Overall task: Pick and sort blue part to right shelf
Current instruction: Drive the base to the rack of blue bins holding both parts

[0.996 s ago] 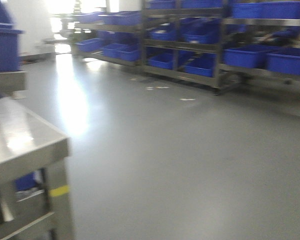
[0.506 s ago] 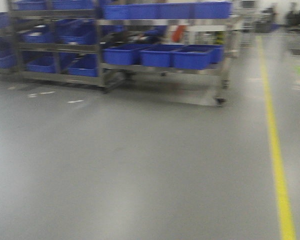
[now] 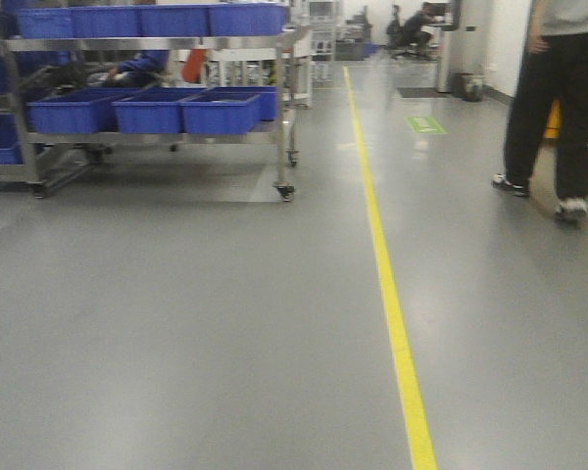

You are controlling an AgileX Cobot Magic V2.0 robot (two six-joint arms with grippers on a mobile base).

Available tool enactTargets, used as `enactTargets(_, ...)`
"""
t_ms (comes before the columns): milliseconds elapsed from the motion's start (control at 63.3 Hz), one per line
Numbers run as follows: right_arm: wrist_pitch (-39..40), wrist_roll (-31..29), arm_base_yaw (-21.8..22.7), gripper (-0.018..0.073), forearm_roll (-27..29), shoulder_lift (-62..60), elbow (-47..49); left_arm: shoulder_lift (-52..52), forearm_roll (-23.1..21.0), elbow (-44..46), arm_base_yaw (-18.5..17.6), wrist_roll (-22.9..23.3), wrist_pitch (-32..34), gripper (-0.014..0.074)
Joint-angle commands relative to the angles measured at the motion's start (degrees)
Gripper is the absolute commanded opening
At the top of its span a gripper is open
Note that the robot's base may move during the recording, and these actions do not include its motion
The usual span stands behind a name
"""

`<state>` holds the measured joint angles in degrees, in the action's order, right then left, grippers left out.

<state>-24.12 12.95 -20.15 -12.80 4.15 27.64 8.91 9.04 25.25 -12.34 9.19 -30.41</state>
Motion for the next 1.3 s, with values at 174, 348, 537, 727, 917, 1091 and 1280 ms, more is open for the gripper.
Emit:
enactTargets(174,5.44,-0.24,0.45,0.0215,-0.96,1.27,1.49,1.24,0.18,1.49,0.06,0.02,5.11,0.0335)
enactTargets(348,5.48,-0.24,0.45,0.0215,-0.96,1.22,1.49,1.12,0.18,1.49,0.06,0.02,5.21,0.0335)
enactTargets(537,5.48,-0.24,0.45,0.0215,-0.96,1.22,1.49,1.12,0.18,1.49,0.06,0.02,5.21,0.0335)
enactTargets(727,5.42,-0.24,0.45,0.0215,-0.96,1.22,1.49,1.12,0.18,1.49,0.06,0.02,5.21,0.0335)
enactTargets(917,5.42,-0.24,0.45,0.0215,-0.96,1.22,1.49,1.12,0.18,1.49,0.06,0.02,5.21,0.0335)
enactTargets(1091,5.42,-0.24,0.45,0.0215,-0.96,1.22,1.49,1.12,0.18,1.49,0.06,0.02,5.21,0.0335)
enactTargets(1280,5.42,-0.24,0.45,0.0215,-0.96,1.22,1.49,1.12,0.18,1.49,0.06,0.02,5.21,0.0335)
